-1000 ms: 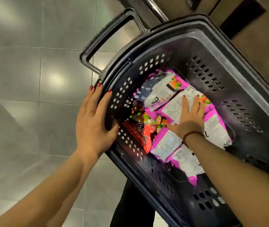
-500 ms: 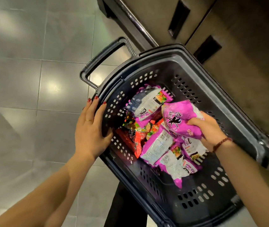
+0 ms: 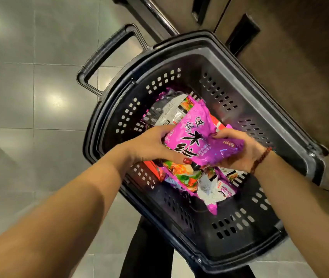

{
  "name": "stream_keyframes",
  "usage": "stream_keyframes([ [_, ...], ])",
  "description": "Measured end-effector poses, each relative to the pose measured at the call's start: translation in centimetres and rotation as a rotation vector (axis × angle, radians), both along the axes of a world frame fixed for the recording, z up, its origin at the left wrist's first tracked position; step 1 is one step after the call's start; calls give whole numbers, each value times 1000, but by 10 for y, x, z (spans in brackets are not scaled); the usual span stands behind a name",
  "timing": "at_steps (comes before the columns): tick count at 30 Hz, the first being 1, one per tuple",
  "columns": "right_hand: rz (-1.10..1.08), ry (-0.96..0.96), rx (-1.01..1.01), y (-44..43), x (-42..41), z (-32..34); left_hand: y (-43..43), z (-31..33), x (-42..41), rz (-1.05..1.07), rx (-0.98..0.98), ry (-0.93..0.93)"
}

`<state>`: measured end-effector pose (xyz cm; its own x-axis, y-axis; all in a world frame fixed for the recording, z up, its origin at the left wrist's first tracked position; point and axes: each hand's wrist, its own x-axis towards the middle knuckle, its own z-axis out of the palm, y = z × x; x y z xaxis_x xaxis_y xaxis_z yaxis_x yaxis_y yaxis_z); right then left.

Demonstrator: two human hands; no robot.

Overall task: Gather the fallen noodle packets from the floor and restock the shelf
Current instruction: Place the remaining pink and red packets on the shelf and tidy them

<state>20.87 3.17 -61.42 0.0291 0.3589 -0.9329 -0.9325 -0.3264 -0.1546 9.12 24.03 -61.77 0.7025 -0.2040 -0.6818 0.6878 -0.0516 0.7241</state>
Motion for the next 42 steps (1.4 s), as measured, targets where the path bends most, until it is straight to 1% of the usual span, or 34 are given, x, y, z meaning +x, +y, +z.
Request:
stream_keyframes([
  [2, -122, 21, -2, 5, -8, -11, 2, -6, 1, 54, 35, 42],
  [5, -241, 8, -32, -2, -21, -36, 12, -18, -4, 241, 118, 105],
  [8, -193, -34, -192, -19, -46, -63, 23, -31, -10, 371, 266, 149],
  [10, -172, -42, -310, -28, -65, -79, 29, -39, -12, 414, 323, 180],
  [12, -136, -55, -391, -28, -79, -90, 32, -45, -15, 409, 363, 228],
  [15, -67, -124, -466, -19, -94, -105, 30, -52, -19, 410, 349, 268],
  [18, 120, -230, -541, 1, -105, -112, 29, -55, -18, 425, 352, 252],
  [20, 157, -241, -573, 15, -113, -118, 29, -56, -18, 418, 367, 240],
  [22, 193, -283, -656, 27, -120, -128, 31, -58, -18, 411, 382, 234],
  [24, 168, -322, -715, 34, -125, -138, 31, -63, -20, 397, 400, 221],
  [27, 52, -345, -765, 30, -131, -149, 30, -65, -21, 371, 434, 190],
  [31, -113, -375, -705, 4, -136, -139, 28, -61, -23, 357, 446, 145],
  [34, -316, -329, -597, -12, -141, -112, 23, -48, -25, 404, 406, 115],
  [37, -573, -258, -404, -28, -138, -75, 16, -22, -30, 467, 335, 81],
  [40, -681, -231, -172, -39, -127, -22, 10, 14, -36, 528, 307, 67],
  [42, -748, -265, -7, -44, -117, 21, 7, 45, -42, 583, 313, 71],
])
